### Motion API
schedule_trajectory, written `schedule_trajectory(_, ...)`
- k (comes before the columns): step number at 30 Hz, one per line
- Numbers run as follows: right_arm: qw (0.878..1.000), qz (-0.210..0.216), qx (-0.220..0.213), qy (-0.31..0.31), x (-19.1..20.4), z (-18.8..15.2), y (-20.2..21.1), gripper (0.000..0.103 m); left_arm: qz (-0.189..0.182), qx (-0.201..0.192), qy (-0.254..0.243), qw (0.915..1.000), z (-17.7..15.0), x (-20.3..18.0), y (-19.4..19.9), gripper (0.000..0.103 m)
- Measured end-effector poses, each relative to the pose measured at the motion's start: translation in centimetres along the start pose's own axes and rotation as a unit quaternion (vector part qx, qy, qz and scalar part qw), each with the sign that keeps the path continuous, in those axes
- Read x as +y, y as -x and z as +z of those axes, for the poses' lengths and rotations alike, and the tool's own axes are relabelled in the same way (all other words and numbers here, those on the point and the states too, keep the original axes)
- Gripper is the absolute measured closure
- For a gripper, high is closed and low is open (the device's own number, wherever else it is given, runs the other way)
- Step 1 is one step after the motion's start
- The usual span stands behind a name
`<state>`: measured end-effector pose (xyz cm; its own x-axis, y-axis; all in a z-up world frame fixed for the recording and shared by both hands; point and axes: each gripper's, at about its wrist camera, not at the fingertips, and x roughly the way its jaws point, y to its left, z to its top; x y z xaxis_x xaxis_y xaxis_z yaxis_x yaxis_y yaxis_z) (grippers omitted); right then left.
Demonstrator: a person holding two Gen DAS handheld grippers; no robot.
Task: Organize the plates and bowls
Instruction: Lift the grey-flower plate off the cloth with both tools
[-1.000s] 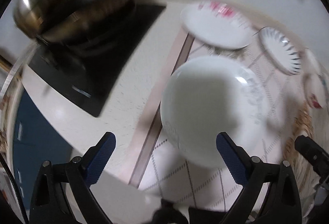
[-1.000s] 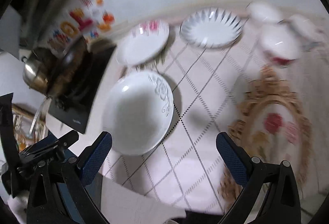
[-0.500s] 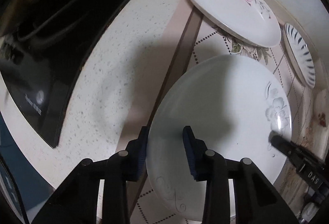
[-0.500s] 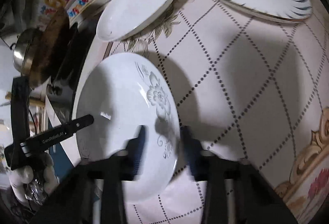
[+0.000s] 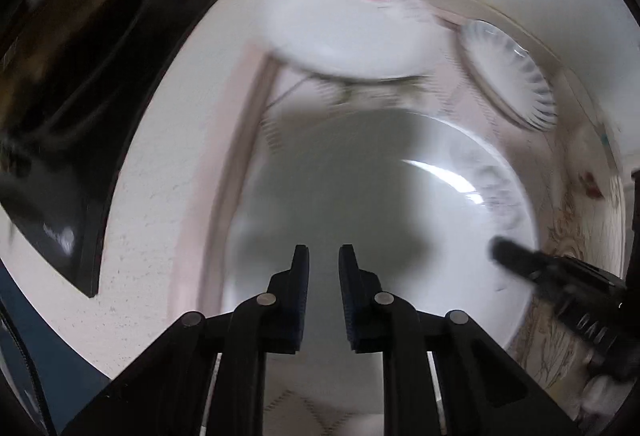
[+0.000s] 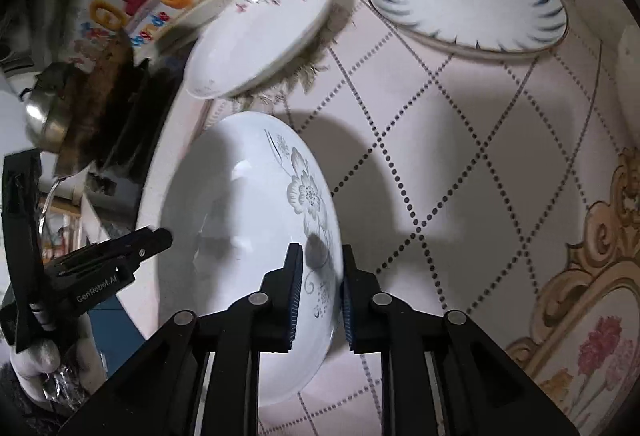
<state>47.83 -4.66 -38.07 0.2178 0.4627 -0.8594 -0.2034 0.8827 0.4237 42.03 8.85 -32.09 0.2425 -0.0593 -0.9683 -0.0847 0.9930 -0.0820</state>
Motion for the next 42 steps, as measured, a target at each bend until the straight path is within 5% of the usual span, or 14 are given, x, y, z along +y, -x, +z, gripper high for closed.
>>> schedule_trajectory(5, 1.000, -0.010, 0.000, 0.026, 0.6, -1.1, 0.4, 0.094, -0.002, -0.027, -0.047, 0.9985, -0.2, -3.9, 2.5, 0.086)
schedule_trajectory(10, 1.000, -0.001, 0.006, -0.006, -1.3, -1.8, 0.0, 0.094, 0.013, -0.020, 0.016, 0.9996, 1.8, 3.5, 0.0, 0.070)
schedule_trajectory(17, 0.999, 0.022, 0.020, -0.039, -3.3, -1.4, -0.4, 0.094, -0.009, 0.058, 0.076, 0.9953, 1.6, 9.1, -4.7, 0.067)
schedule_trajectory(21, 0.999, 0.024, 0.027, -0.036, -3.0, -0.9, -0.9, 0.093, -0.041, 0.067, 0.079, 0.9937, 1.0, 8.3, -5.7, 0.068)
schedule_trajectory(25, 0.999, 0.007, 0.023, -0.027, -2.7, -0.7, -1.0, 0.092, -0.022, 0.046, 0.074, 0.9959, 0.4, 7.7, -4.8, 0.079)
schedule_trajectory(31, 1.000, -0.007, 0.008, -0.026, -3.4, -0.9, 0.8, 0.092, -0.026, 0.031, 0.054, 0.9978, -0.3, 5.8, -2.7, 0.079)
schedule_trajectory(42, 0.997, -0.027, -0.004, -0.068, -9.4, -3.7, 6.8, 0.092, -0.053, 0.034, -0.003, 0.9980, -0.4, -3.0, -2.8, 0.079)
